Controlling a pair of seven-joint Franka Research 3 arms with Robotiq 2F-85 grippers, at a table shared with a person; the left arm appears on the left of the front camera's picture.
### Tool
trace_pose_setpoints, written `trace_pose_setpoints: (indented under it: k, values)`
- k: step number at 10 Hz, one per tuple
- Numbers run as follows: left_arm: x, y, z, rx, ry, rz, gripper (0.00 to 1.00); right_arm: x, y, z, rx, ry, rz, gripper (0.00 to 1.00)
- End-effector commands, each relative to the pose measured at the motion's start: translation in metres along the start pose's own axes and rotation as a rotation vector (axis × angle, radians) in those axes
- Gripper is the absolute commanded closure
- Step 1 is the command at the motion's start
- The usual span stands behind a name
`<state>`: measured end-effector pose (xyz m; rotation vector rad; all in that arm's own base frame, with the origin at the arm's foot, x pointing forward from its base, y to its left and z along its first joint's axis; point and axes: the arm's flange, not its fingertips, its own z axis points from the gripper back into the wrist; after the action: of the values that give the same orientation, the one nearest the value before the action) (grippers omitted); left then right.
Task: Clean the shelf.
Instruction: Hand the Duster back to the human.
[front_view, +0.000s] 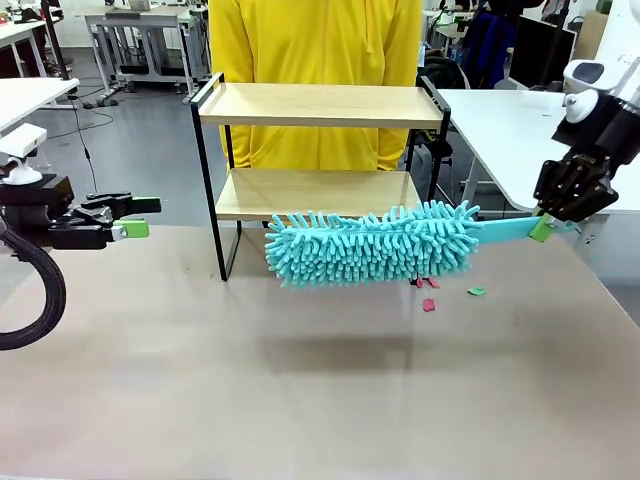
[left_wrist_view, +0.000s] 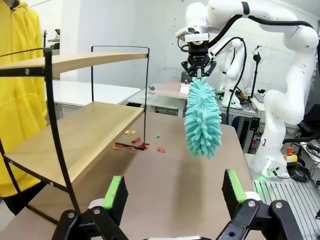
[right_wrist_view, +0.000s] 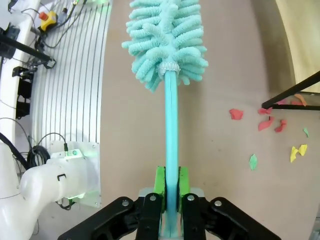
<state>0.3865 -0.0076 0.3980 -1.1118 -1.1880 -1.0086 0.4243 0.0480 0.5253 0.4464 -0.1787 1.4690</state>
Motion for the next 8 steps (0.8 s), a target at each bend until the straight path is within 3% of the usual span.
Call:
trace_pose_setpoints:
  k: [1, 3, 4, 8]
  values:
    - [0.000, 0.006, 0.009, 0.006, -0.007, -0.029, 0.00, 0.001, 0.010, 0.001, -0.002, -0.023, 0.007, 0.87]
    - [0.000, 0.002, 0.004, 0.010, -0.002, -0.005, 0.00, 0.001, 0.010, 0.001, -0.002, -0.023, 0.007, 0.87]
    - [-0.007, -0.001, -0.026, -0.076, -0.026, -0.024, 0.00, 0.001, 0.010, 0.001, -0.002, -0.023, 0.007, 0.87]
    - [-0.030, -0.026, -0.112, -0.121, -0.129, -0.071, 0.00, 0.001, 0.010, 0.001, -0.002, -0.023, 0.007, 0.87]
